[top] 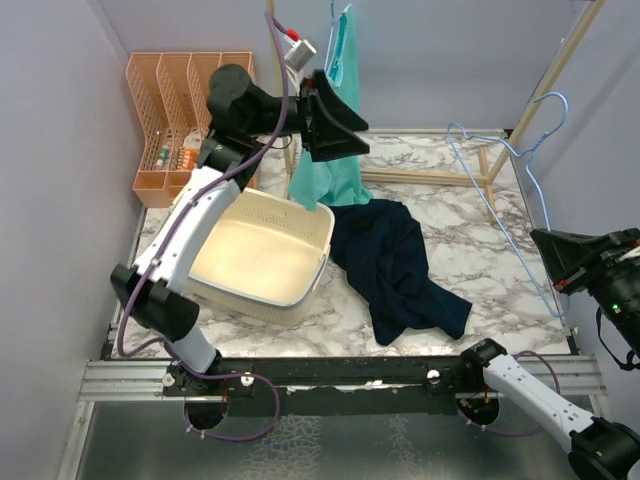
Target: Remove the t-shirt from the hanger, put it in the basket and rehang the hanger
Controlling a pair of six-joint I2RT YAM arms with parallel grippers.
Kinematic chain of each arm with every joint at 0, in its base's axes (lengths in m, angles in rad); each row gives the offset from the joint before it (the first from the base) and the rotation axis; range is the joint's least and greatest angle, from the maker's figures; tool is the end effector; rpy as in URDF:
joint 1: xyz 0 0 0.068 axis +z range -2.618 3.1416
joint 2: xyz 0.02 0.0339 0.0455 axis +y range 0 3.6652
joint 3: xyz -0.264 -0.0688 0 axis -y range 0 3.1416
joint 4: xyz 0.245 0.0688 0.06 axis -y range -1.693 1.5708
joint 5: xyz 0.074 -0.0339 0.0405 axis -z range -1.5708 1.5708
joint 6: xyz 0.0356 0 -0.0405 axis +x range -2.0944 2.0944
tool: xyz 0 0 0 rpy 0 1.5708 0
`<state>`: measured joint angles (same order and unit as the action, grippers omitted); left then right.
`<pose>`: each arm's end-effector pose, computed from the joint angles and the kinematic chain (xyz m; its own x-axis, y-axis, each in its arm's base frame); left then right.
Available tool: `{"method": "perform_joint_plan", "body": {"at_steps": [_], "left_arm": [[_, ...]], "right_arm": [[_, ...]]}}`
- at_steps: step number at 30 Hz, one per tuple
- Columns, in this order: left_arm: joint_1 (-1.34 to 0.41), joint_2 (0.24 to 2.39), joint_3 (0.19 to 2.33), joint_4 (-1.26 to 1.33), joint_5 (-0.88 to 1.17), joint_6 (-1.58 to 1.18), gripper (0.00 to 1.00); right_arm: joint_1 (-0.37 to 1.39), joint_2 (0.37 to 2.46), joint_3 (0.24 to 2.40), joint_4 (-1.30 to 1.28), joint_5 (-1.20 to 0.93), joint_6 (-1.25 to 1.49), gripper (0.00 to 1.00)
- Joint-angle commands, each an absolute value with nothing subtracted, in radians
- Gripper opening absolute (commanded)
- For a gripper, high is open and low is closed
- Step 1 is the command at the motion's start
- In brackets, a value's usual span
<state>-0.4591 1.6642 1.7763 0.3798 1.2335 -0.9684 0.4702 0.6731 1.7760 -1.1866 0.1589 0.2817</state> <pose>0.3051 -0.1883 0.5039 -0.4953 -0.0593 -0.8667 0.8545 -0.2132 -0.4738 -0.0159 -0.0144 0.5147 -0.1569 0.2282 -0.9609 -0.2740 0.9247 0.2643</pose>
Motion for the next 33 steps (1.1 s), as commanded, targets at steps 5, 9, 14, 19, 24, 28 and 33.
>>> {"method": "perform_joint_plan", "body": {"at_steps": [5, 9, 14, 19, 24, 28, 33], "left_arm": [[-0.507, 1.426, 1.823, -0.564, 0.444, -0.164, 0.99], [-0.508, 1.311, 1.706, -0.549, 0.089, -0.119, 0.99], [-0.508, 1.165, 1.579, -0.506, -0.081, -0.099, 0.99], [-0.508, 1.029, 1.450, -0.454, -0.054, -0.125, 0.61], [-0.508, 0.983, 1.411, -0.501, -0.117, -0.134, 0.41], [-0.508, 0.970, 1.364, -0.535, -0.160, -0.112, 0.67], [-0.508, 0.893, 1.219, -0.496, -0.210, -0.098, 0.72]], "right_arm": [[0.469, 0.739, 1.635, -0.930, 0.284, 0.271, 0.01], [0.469, 0.833, 1.561, -0.743, 0.355, 0.231, 0.01], [0.469, 0.993, 1.598, -0.562, 0.419, 0.184, 0.01], [0.469, 1.221, 1.785, -0.535, 0.452, 0.153, 0.01], [0.467, 1.384, 1.958, -0.538, 0.453, 0.135, 0.01], [0.457, 1.452, 2.028, -0.541, 0.439, 0.139, 0.01], [0.371, 1.546, 2.104, -0.576, 0.334, 0.174, 0.01]]}}
